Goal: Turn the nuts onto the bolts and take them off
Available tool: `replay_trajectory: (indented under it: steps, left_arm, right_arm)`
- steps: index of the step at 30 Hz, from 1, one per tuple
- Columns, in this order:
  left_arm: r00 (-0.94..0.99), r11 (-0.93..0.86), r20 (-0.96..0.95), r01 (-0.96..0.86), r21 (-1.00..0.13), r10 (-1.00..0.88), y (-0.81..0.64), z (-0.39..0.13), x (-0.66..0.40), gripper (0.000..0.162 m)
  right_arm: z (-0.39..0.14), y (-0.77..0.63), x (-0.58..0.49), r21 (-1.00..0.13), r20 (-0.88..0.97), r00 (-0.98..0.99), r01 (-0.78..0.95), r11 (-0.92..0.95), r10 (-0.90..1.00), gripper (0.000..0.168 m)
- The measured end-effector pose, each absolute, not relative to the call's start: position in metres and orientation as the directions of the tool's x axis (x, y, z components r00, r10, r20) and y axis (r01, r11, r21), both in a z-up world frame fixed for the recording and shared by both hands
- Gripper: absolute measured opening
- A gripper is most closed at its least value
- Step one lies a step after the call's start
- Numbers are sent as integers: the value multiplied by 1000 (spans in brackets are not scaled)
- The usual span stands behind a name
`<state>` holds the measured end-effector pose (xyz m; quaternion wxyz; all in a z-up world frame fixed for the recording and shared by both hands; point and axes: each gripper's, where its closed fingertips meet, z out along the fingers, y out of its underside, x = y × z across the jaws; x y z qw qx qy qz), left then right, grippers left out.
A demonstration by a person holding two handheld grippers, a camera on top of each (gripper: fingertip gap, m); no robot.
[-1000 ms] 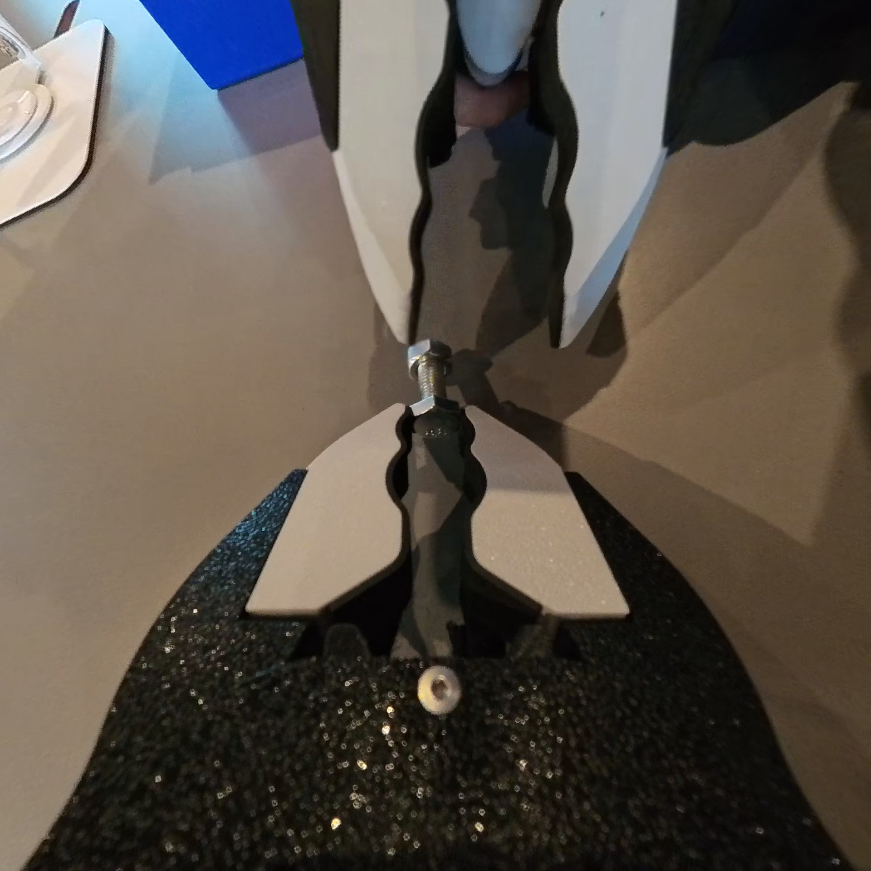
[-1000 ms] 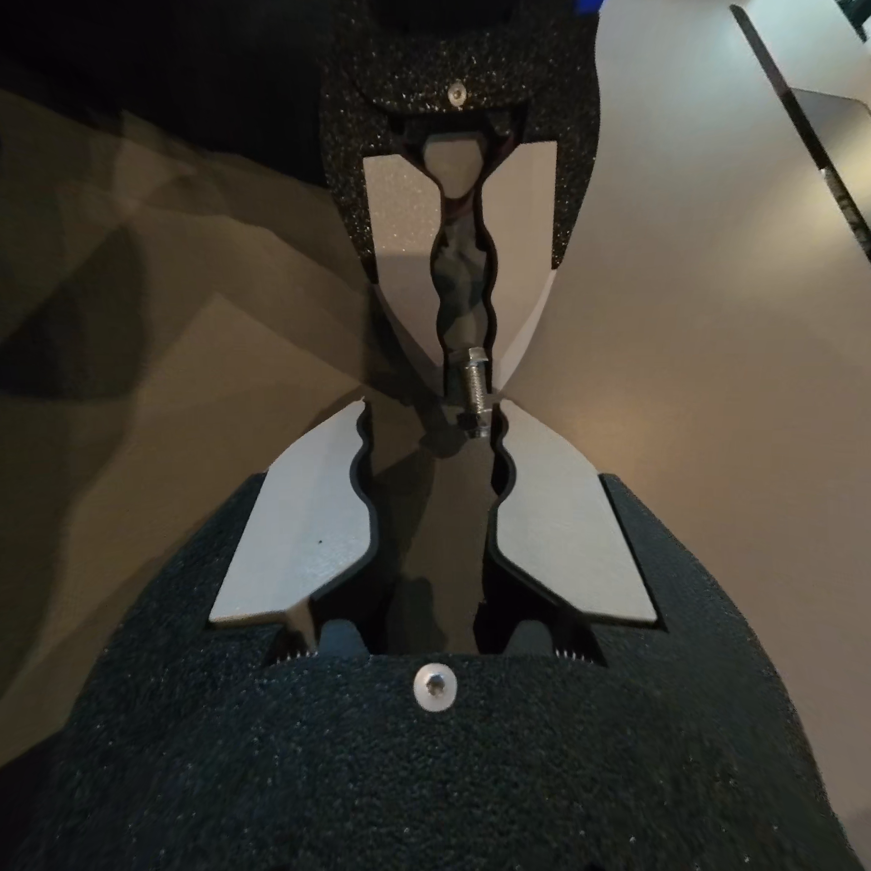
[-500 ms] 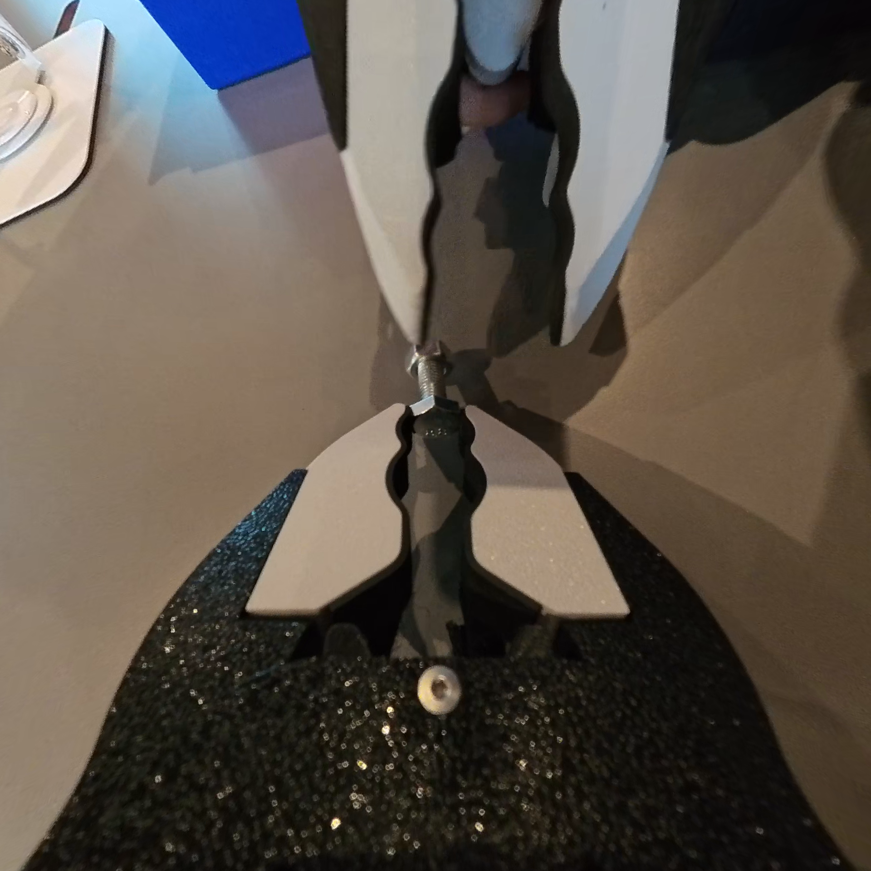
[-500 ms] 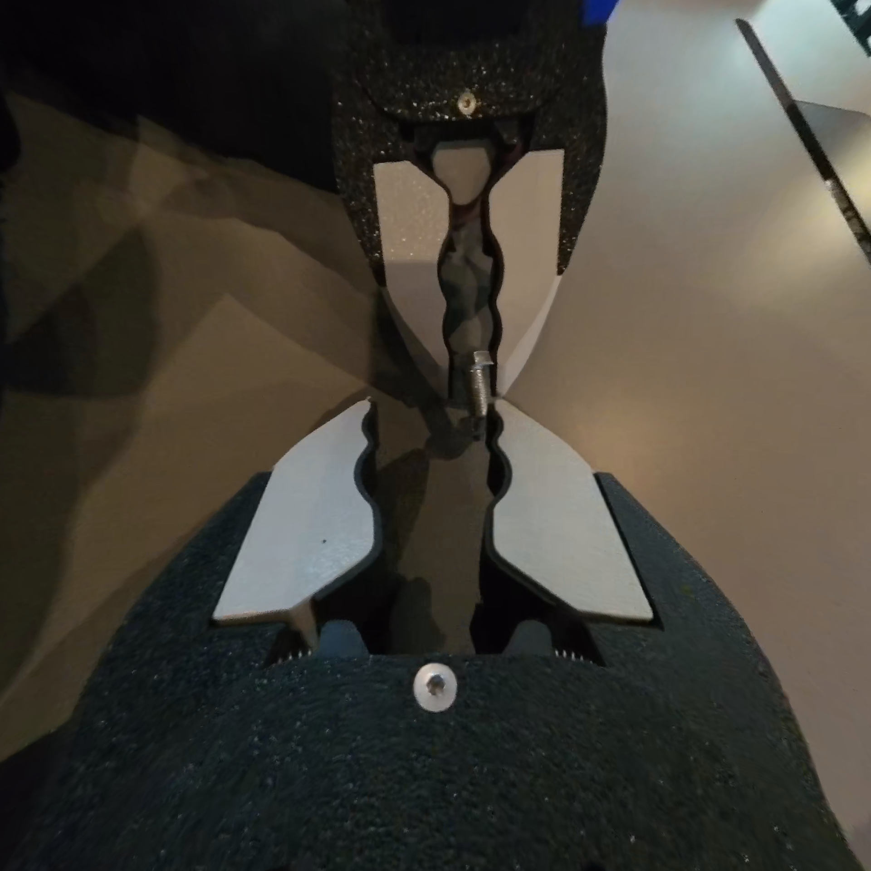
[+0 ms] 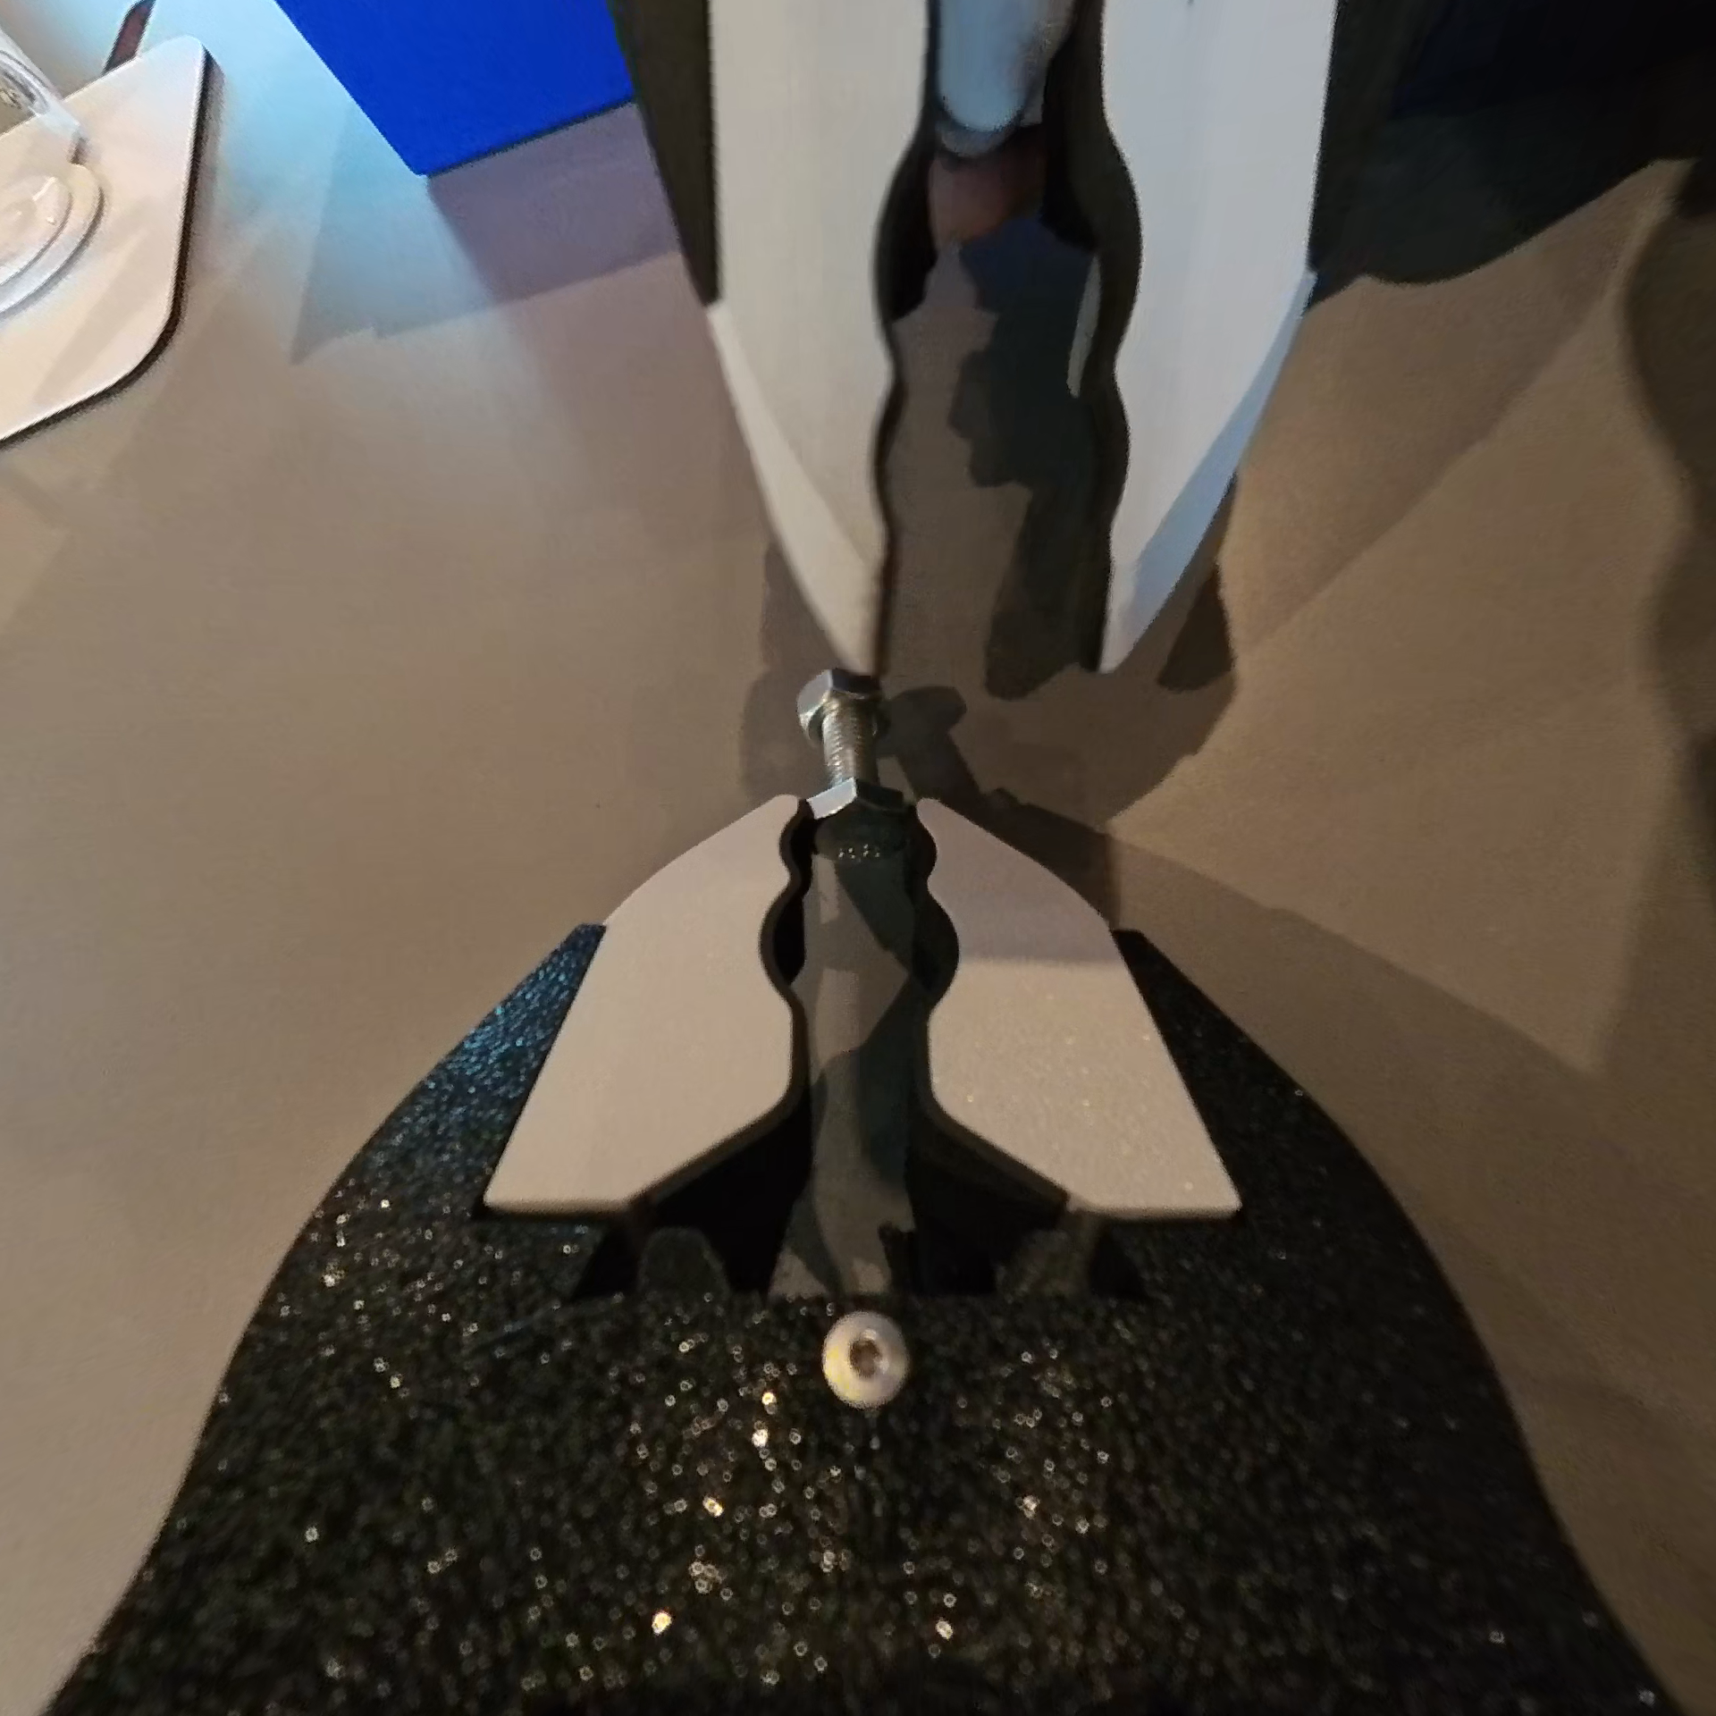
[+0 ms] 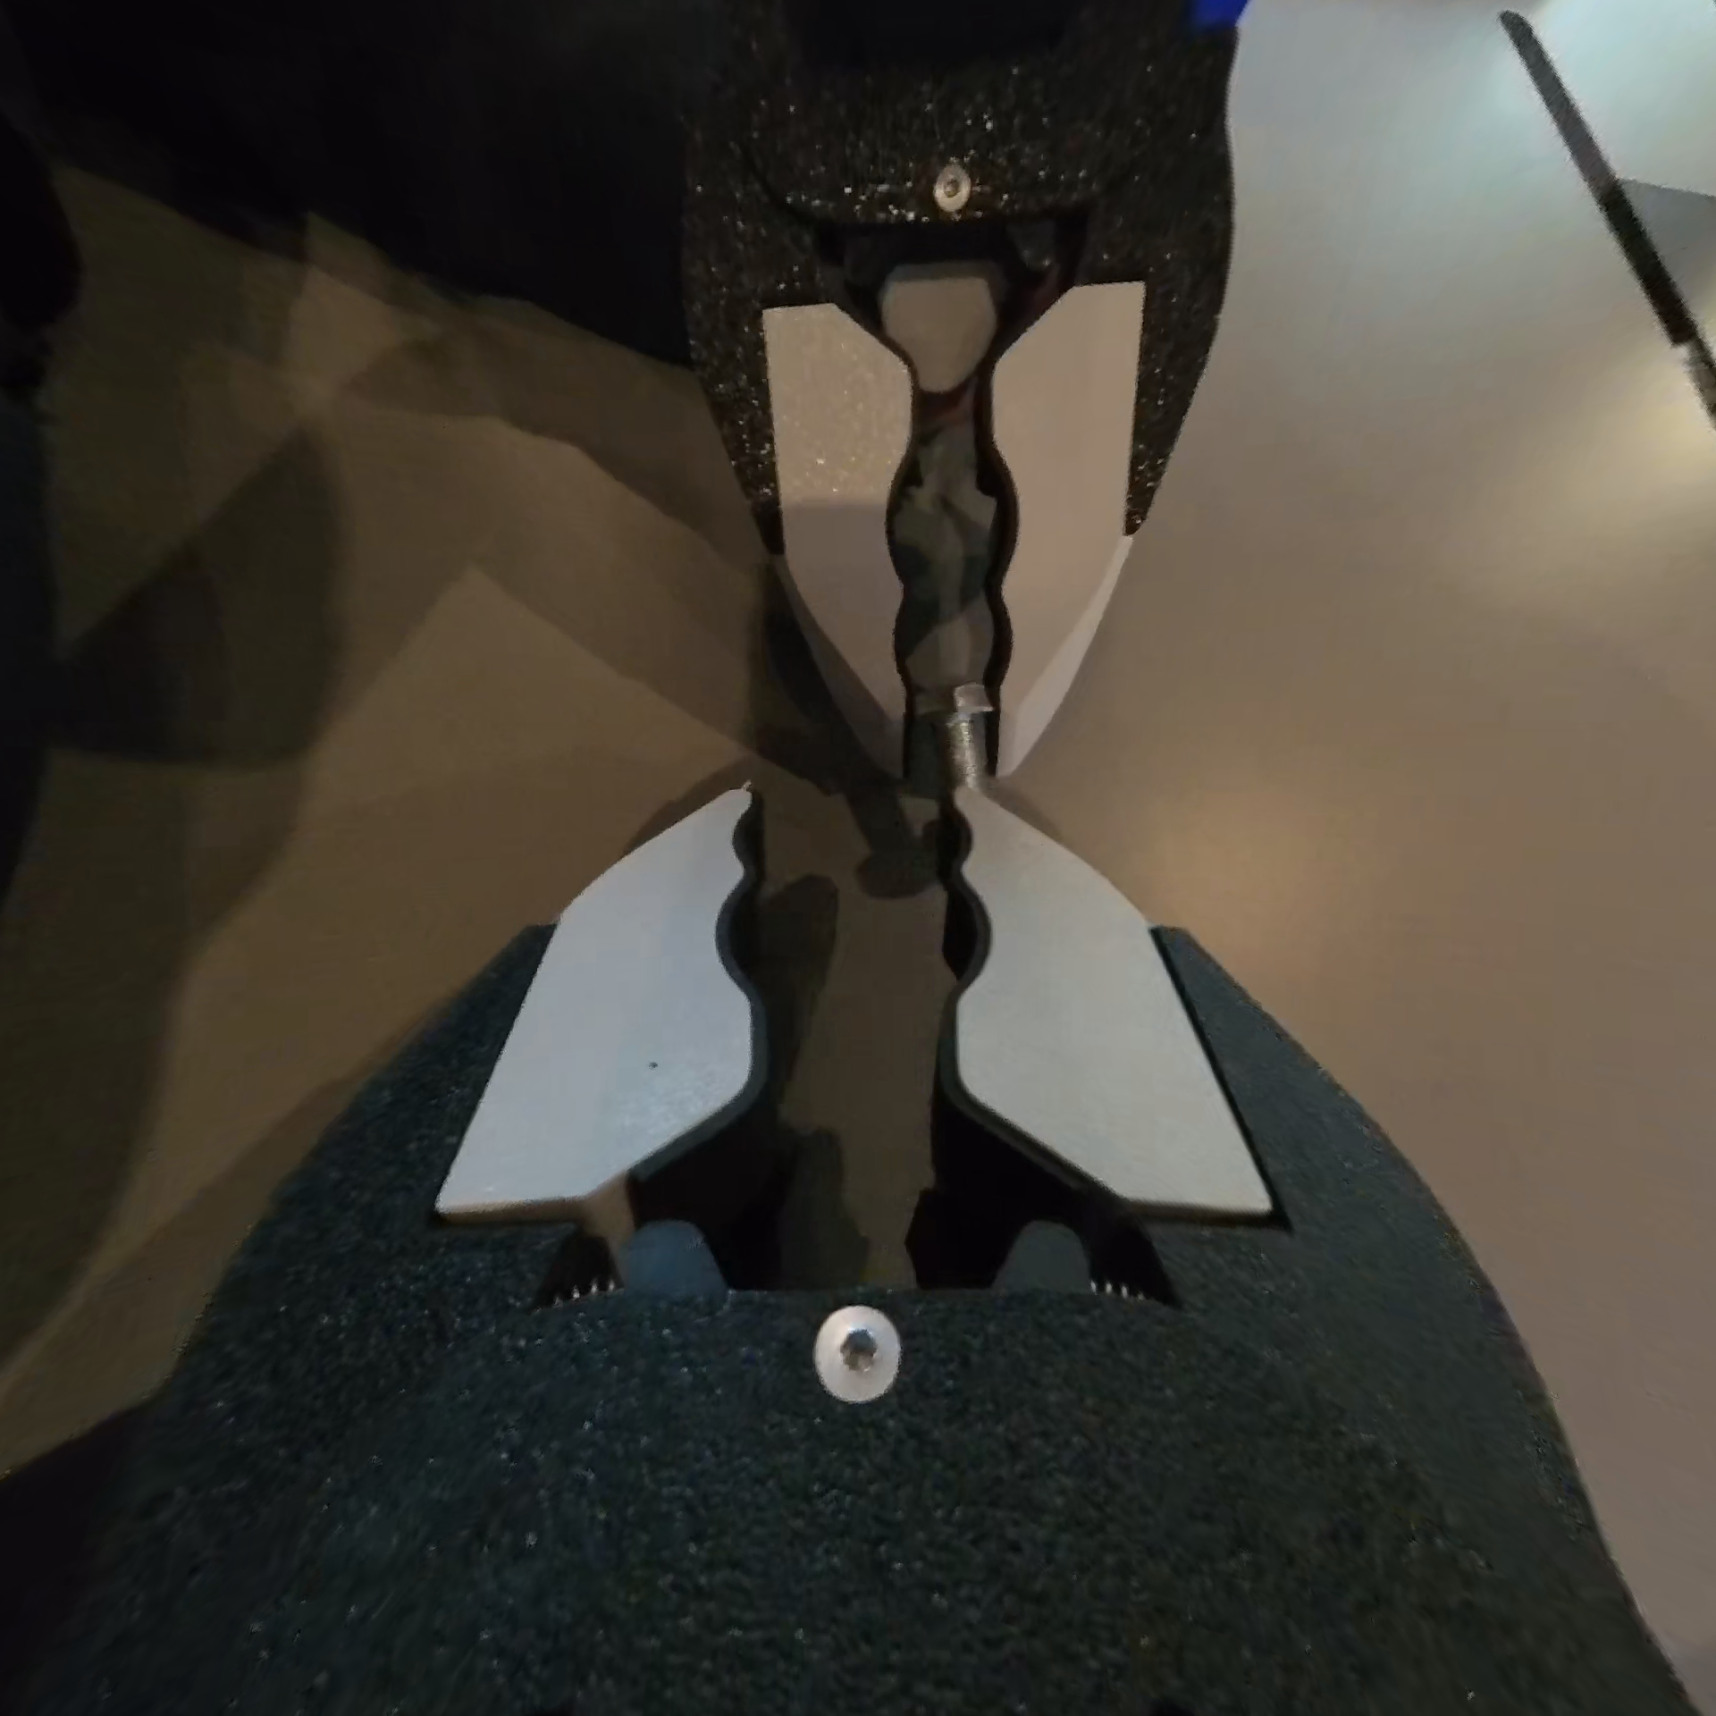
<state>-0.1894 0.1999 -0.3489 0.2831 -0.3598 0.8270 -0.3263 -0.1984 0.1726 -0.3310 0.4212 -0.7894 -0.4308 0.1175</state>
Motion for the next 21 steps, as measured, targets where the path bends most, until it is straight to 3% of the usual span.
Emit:
replay_trajectory:
  steps: [4, 9, 11, 12, 13, 16, 19, 21]
  left_arm:
    - [-581, 528, -233, -410, -743, -780, 200, -349, -189, 18]
    - [-581, 528, -233, -411, -743, -780, 200, -349, -189, 18]
    - [-582, 528, -232, -410, -743, -779, 200, -349, -189, 18]
    - [-582, 528, -232, -411, -743, -779, 200, -349, -190, 18]
    - [-581, 527, -232, -411, -744, -780, 200, -349, -189, 18]
    - [-581, 527, -232, -411, -744, -780, 200, -349, -189, 18]
    - [-581, 527, -232, -411, -744, -780, 200, -349, -189, 18]
    - [-581, 527, -232, -412, -744, -780, 200, -349, -189, 18]
  right_arm:
    - [-332, 180, -195, -759, 234, 625, 596, -262, 745, 55]
    - [-338, 179, -196, -744, 217, 618, 606, -281, 756, 54]
    - [-338, 177, -197, -742, 203, 613, 605, -289, 764, 52]
    - [-338, 175, -197, -742, 194, 605, 605, -288, 772, 45]
    - [-338, 169, -200, -741, 169, 575, 610, -281, 801, 27]
    - [-337, 163, -204, -738, 147, 550, 615, -279, 822, 19]
    - [-334, 166, -203, -744, 176, 559, 615, -263, 811, 24]
    - [-333, 173, -200, -749, 211, 587, 611, -256, 782, 39]
